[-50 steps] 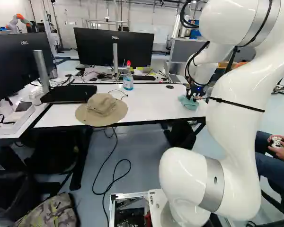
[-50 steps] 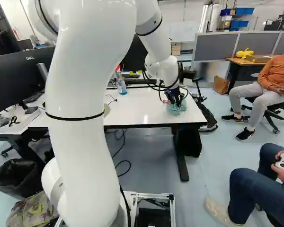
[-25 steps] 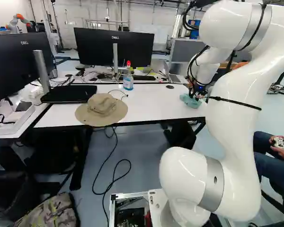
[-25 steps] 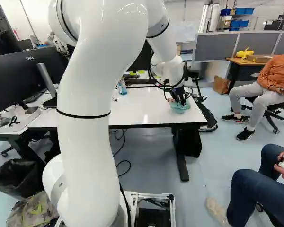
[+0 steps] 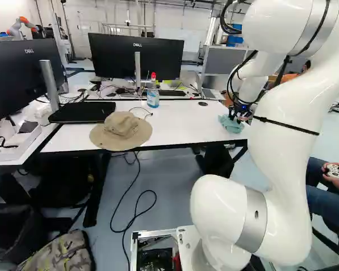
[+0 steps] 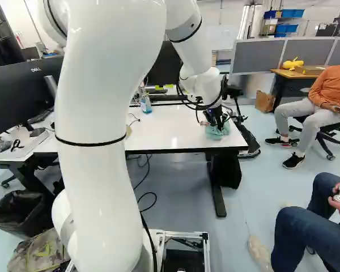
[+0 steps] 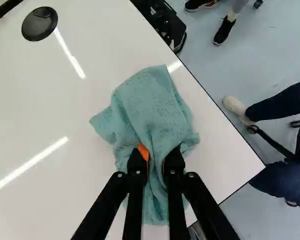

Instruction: Clean the table with the green towel

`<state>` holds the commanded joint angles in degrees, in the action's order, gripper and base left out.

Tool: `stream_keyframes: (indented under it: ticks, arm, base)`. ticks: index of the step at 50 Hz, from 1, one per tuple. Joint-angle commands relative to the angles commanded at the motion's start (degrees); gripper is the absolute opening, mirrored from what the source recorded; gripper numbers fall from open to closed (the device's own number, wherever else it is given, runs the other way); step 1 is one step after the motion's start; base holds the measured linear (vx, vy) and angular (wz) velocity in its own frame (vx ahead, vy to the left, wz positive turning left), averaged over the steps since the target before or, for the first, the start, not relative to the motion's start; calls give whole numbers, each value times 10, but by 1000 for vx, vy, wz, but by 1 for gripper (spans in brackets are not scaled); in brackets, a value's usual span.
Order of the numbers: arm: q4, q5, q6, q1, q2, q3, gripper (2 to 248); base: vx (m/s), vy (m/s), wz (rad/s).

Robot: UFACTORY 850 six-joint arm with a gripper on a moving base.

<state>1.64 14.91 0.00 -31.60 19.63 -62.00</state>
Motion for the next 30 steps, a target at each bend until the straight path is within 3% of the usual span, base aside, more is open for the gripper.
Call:
stream_keyframes:
  ticks: [14,30]
  arm:
    - [0,0,0,22,-11,14,48]
    - [0,0,0,33,21,-26,48]
  base:
    - [0,0,0]
    - [0,0,0]
